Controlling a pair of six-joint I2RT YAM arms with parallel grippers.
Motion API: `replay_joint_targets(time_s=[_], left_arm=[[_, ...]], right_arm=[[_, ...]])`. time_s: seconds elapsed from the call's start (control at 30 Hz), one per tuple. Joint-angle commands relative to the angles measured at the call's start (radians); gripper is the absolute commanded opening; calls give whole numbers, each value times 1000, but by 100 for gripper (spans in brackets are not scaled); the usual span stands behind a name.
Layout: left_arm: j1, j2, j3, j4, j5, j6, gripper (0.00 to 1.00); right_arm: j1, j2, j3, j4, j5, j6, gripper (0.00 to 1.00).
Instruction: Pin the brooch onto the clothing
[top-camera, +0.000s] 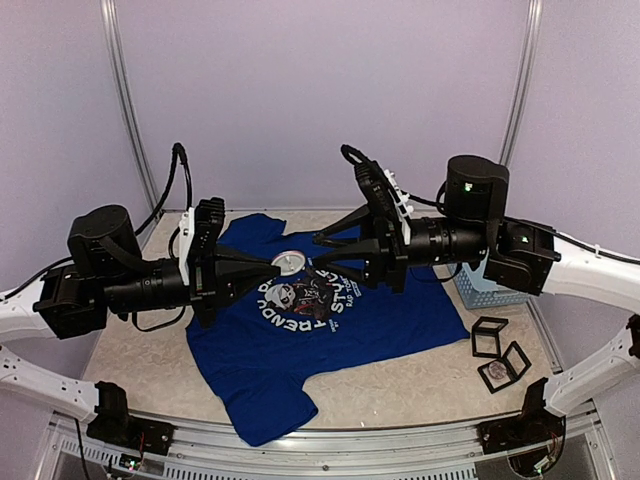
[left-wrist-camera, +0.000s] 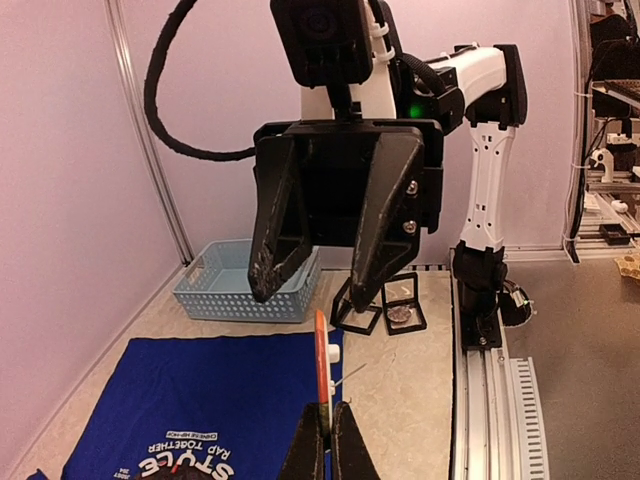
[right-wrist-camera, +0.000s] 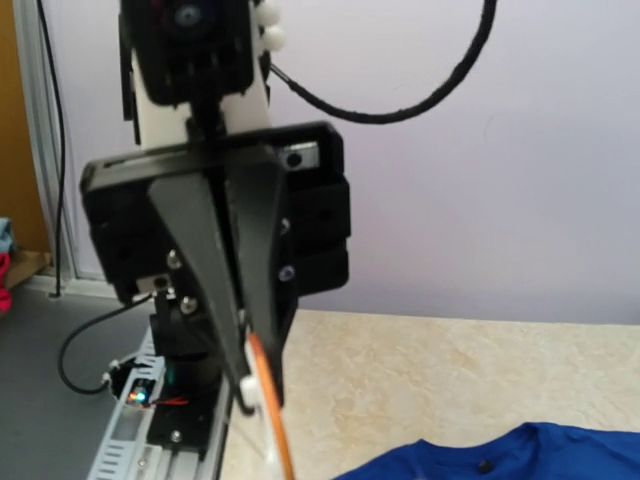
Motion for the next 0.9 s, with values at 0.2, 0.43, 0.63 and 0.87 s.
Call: replay_joint_targets(time_s=[0.2,0.43,0.63,0.87], left_arm=[[-6,6,26,-12,4,6,0],[-6,5,20,-2,12,-1,0],[-4,-4,7,11,17,-4,0],[27,14,4,11,-109,-63,32]], right_arm=[[1,81,81,28,-63,13,28],[1,114,105,-5,-76,-1,12],[0,138,120,-64,-87,-13,0],[-25,120,55,-57,14,-20,0]])
